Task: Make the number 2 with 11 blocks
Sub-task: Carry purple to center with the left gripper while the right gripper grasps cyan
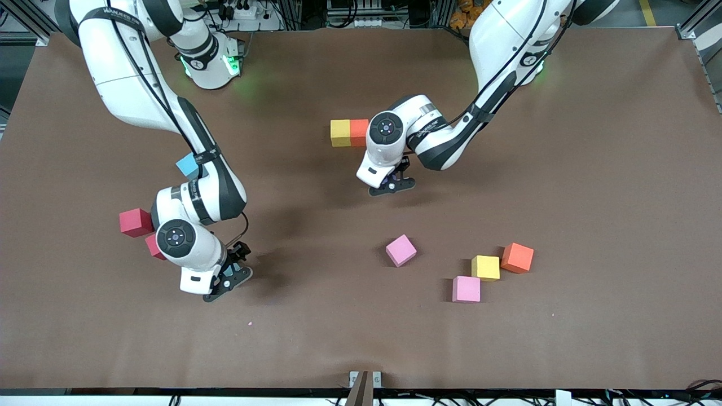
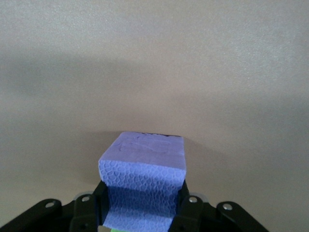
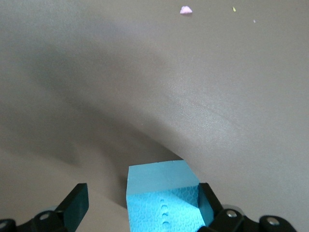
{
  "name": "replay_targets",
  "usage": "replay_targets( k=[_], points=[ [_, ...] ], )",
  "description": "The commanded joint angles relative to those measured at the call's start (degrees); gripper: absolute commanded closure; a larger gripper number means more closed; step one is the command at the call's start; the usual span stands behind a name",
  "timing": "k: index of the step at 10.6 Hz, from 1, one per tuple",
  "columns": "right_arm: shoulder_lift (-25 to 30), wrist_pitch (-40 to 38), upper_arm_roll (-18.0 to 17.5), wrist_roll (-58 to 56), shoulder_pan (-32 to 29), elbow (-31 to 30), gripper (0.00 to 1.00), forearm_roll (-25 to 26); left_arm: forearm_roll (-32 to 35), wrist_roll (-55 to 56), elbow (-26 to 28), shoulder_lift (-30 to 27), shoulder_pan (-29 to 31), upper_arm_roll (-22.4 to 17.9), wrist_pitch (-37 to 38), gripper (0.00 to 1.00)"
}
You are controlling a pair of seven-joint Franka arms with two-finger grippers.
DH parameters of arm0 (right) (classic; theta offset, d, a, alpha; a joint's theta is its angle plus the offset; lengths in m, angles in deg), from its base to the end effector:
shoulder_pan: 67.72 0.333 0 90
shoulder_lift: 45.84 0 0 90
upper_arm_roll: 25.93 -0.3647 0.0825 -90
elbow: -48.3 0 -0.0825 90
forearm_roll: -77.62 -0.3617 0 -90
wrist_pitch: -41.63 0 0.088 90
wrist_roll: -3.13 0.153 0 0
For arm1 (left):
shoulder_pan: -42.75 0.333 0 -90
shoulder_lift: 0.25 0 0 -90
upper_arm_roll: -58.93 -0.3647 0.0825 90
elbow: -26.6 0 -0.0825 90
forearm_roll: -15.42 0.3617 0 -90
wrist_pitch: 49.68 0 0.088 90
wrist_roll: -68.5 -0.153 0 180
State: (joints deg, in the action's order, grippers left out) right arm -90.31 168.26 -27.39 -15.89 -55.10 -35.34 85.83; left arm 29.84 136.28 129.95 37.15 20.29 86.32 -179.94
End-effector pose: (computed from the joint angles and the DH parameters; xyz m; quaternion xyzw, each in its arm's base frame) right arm 0.7155 0.1656 0.2224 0.9453 0.3225 -0.0146 0.0474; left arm 0.4462 -0.4696 0.2162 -0.9920 -0.1044 0.0694 0.0137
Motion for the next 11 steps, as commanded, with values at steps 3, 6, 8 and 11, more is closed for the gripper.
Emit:
replay_targets(
  k=[3, 6, 8, 11],
  points=[
    [0.0, 0.6, -0.3, -4.9, -0.9, 0.2, 0.00, 1.4, 2.8, 1.4, 2.1, -1.2, -2.2, -0.2, -1.5, 0.49],
    [0.5, 0.1, -0.4, -8.2, -2.7, 0.3, 0.00, 1.0, 2.9, 1.4, 3.3, -1.3, -2.9, -0.3, -1.4, 0.48],
    [0.9, -1.3, -0.4, -9.6, -2.6, 0.2, 0.00, 1.0, 5.2, 1.4, 4.1, -1.3, -2.7, -0.3, -1.5, 0.48],
    [0.9, -1.2, -0.4, -10.0, -2.6, 0.3, 0.00, 1.1, 5.2, 1.4, 4.3, -1.5, -2.7, -0.3, -1.4, 0.47]
  ],
)
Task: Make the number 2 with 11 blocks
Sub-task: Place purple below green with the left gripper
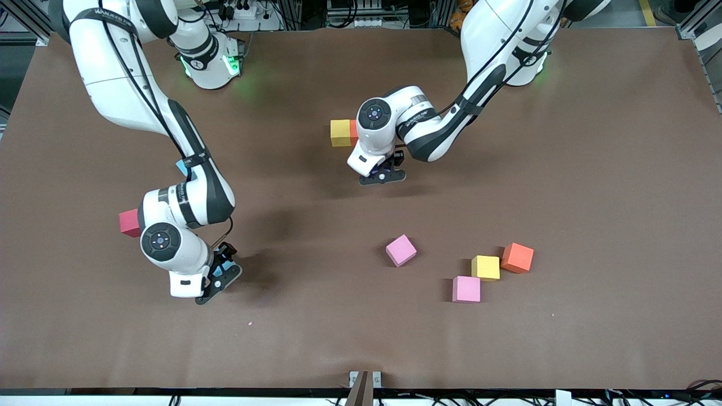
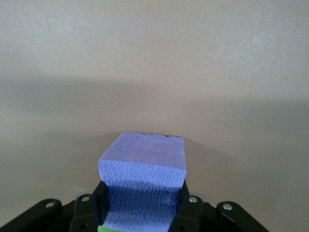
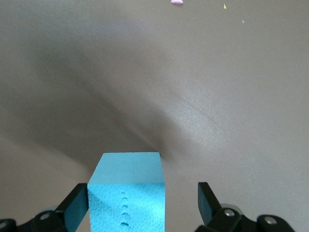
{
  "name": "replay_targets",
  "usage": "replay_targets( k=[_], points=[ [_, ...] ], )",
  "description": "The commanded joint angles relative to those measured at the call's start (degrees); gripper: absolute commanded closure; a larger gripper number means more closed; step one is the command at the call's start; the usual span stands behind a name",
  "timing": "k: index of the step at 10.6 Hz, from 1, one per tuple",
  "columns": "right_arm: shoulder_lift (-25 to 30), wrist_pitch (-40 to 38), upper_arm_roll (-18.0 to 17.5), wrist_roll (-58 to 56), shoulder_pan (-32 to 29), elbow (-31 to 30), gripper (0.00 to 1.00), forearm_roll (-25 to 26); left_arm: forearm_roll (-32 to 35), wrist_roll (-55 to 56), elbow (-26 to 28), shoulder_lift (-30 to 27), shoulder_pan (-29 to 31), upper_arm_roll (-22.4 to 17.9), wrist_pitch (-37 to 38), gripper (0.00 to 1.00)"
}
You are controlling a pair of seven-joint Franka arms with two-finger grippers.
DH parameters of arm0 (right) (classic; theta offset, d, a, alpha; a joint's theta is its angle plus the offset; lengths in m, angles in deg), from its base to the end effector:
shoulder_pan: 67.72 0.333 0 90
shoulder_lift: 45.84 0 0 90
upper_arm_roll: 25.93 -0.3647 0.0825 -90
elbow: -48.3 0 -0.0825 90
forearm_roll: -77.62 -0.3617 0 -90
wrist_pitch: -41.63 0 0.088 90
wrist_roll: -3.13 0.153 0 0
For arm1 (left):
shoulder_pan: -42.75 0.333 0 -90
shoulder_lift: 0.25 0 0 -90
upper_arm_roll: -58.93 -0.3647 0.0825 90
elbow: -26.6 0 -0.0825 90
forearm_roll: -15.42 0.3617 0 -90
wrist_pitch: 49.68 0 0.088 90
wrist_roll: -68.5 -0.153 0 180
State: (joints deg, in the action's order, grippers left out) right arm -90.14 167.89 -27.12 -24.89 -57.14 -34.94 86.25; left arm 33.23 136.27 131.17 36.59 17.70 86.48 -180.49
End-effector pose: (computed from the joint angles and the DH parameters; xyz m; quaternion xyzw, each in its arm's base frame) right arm 0.7231 0.1369 0.2271 0.9237 0.3793 -0.0183 0.0508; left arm 0.4212 -0.4861 0.2152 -0.9968 -0.0582 0.0497 0.0249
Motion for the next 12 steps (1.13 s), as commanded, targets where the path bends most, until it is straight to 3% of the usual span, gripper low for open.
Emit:
replay_targets(
  k=[1, 4, 6, 7, 12],
  points=[
    [0.6, -0.8, -0.7, -1.5, -0.8, -0.1, 0.00, 0.9, 1.8, 1.4, 3.4, -1.1, 0.1, -0.5, -0.8, 0.47],
    [0.7, -0.8, -0.7, -4.7, -1.3, 0.0, 0.00, 0.4, 1.8, 3.9, 3.4, -1.2, 0.4, -0.5, -0.6, 0.47],
    [0.4, -0.5, -0.9, -4.8, -1.1, -0.4, 0.00, 0.2, 1.8, 4.6, 3.4, -1.0, 0.4, -0.5, -0.6, 0.37],
    [0.4, -0.5, -1.0, -4.8, -1.1, -0.7, 0.00, 0.2, 1.8, 4.8, 3.3, -1.1, 0.4, -0.5, -0.6, 0.01],
    [0.3, -0.1, -1.3, -9.6, -2.1, -2.6, 0.00, -1.5, 0.4, 10.0, -2.2, -3.3, 1.0, -0.6, 2.4, 0.00]
  ],
)
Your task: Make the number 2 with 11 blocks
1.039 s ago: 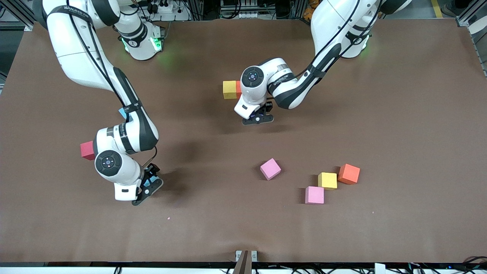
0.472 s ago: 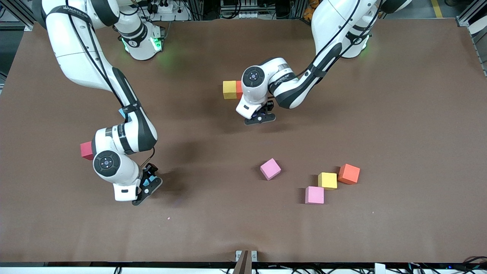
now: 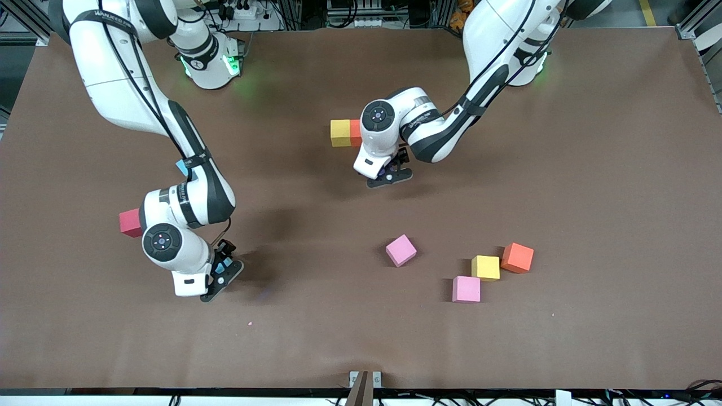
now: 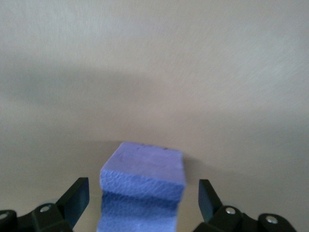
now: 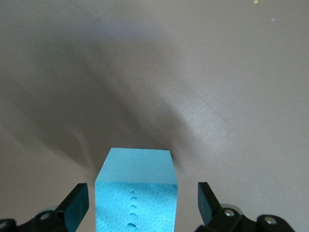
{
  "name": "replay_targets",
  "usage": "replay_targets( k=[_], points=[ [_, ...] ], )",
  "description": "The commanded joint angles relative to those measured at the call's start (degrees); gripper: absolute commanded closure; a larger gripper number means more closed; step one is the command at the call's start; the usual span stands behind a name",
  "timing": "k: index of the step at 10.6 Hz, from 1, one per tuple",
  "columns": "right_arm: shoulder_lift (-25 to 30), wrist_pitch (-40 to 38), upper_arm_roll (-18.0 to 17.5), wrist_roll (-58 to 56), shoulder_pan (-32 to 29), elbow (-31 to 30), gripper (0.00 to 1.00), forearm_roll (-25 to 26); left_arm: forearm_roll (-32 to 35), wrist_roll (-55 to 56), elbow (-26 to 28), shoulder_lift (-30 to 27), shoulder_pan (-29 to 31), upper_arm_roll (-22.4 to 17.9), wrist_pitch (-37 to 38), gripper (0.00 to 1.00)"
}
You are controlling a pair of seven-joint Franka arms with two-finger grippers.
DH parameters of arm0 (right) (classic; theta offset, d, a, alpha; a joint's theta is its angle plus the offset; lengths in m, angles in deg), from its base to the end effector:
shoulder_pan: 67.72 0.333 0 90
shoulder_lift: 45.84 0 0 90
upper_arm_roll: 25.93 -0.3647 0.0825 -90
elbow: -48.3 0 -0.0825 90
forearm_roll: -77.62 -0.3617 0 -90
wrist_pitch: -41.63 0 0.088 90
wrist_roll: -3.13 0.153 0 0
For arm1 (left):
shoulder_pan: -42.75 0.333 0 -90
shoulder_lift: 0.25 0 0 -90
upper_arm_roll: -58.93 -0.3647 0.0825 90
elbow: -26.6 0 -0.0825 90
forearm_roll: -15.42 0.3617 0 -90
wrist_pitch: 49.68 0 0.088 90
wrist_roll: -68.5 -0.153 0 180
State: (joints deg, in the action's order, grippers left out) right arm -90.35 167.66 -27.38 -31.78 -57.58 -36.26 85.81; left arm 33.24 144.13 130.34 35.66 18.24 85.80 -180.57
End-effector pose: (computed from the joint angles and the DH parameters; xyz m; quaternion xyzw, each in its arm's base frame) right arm 0.7153 0.1330 0.2144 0.9008 0.4307 -0.0353 0.0414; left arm 0.4372 -0.4811 0.2284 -0.9896 -0.1378 0.0351 0.0200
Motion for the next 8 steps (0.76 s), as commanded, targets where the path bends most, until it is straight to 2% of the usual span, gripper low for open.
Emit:
replay_targets(
  k=[1, 2, 3, 4, 6, 8],
  points=[
    [0.5, 0.2, -1.0, -3.0, -1.7, -1.7, 0.00, -1.5, -0.4, 2.3, -3.0, -3.0, 1.6, 0.1, 3.9, 0.00],
    [0.5, 0.6, -0.9, -3.1, -1.6, -1.7, 0.00, -1.5, -1.1, 2.3, -4.5, -3.6, 2.7, 0.1, 4.5, 0.00],
    [0.5, 1.4, -0.9, -3.7, -1.6, -2.3, 0.55, -1.5, -1.3, 2.2, -6.0, -3.7, 4.6, 0.1, 4.6, 0.00],
    [0.5, 2.0, -0.9, -4.2, -1.5, -2.4, 0.76, -1.5, -1.6, 2.1, -7.6, -3.7, 6.6, 0.1, 4.6, 0.00],
    [0.6, 2.0, -1.0, -6.7, -1.0, -2.0, 0.80, -1.4, -3.1, 0.4, -13.7, -1.6, 9.1, -0.1, 9.0, 0.00],
    [0.9, 1.9, -3.1, -10.6, 0.6, -1.6, 0.80, -1.2, -5.2, -4.1, -22.1, 3.2, 10.2, -0.3, 13.0, 0.00]
  ],
)
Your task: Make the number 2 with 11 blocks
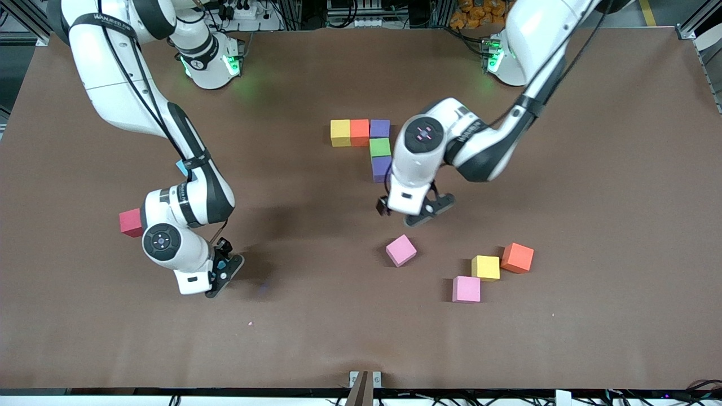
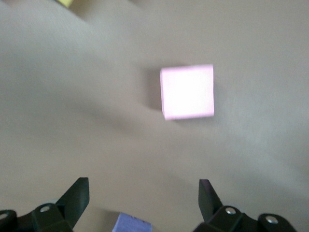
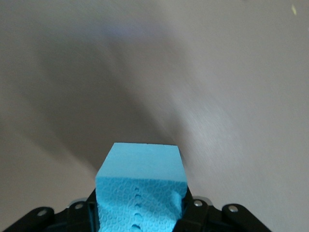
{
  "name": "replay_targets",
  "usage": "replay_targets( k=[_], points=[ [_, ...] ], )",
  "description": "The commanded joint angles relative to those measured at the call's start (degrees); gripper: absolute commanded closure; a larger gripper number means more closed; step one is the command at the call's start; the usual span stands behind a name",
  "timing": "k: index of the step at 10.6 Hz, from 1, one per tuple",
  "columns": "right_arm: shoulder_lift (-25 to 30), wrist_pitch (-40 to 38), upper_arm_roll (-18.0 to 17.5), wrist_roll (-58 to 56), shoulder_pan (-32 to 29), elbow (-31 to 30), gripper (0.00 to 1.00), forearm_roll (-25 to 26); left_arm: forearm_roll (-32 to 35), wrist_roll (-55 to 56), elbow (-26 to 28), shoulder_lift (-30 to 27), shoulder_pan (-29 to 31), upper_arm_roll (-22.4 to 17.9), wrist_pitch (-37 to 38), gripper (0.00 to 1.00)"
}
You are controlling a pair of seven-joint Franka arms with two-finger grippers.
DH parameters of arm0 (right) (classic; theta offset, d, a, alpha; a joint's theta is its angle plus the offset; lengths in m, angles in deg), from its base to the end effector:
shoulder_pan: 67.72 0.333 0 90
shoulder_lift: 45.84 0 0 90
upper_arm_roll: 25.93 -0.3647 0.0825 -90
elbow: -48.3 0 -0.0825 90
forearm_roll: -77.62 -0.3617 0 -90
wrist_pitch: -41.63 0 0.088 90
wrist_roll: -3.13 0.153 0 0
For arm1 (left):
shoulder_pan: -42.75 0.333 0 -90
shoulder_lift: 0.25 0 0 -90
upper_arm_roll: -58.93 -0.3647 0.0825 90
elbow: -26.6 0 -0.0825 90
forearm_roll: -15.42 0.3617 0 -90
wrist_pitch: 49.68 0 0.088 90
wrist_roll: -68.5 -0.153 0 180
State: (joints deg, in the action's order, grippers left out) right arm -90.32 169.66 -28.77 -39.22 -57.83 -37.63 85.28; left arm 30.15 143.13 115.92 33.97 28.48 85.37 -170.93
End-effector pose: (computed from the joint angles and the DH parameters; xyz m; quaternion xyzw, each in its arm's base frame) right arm 0.7106 0.1454 0.2079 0.8690 0.4932 -0.0280 0.0281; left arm 0.5786 -0.4023 0.3328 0.9644 0.2636 -0.0057 0.0201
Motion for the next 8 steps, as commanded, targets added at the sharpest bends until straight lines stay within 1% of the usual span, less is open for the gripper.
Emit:
replay_targets(
  k=[1, 2, 4, 5, 6, 7, 8],
  points=[
    [1.4, -0.1, -3.5, -5.2, 1.4, -0.1, 0.80, -0.9, -2.0, -5.3, -10.8, 7.6, -0.2, -0.6, 3.4, 0.00],
    [2.1, -0.6, -6.0, -6.2, 1.4, -0.1, 0.80, -0.9, -2.1, -7.3, -13.2, 9.7, -0.9, -2.9, 3.4, 0.00],
    [2.6, -0.8, -12.2, -6.3, 1.4, -0.2, 0.80, -0.5, -2.1, -10.2, -18.2, 13.7, -1.4, -3.8, 3.2, 0.00],
    [2.6, -1.7, -15.4, -6.2, 1.6, -0.5, 0.80, -0.2, -2.1, -10.3, -20.9, 16.0, -2.8, -4.5, 2.7, 0.00],
    [2.7, -3.7, -17.8, -6.3, 3.0, -0.5, 0.80, 1.1, -2.1, -10.3, -22.7, 17.6, -4.7, -6.8, 2.1, 0.00],
    [4.0, -7.3, -18.2, -5.8, 6.3, -0.6, 0.81, 3.5, -2.2, -10.4, -23.1, 18.1, -6.6, -9.2, 1.4, 0.00],
    [4.7, -9.9, -18.0, -5.0, 10.3, -0.6, 0.83, 4.5, -2.3, -10.4, -23.1, 18.2, -6.7, -9.6, 0.8, 0.00]
  ],
)
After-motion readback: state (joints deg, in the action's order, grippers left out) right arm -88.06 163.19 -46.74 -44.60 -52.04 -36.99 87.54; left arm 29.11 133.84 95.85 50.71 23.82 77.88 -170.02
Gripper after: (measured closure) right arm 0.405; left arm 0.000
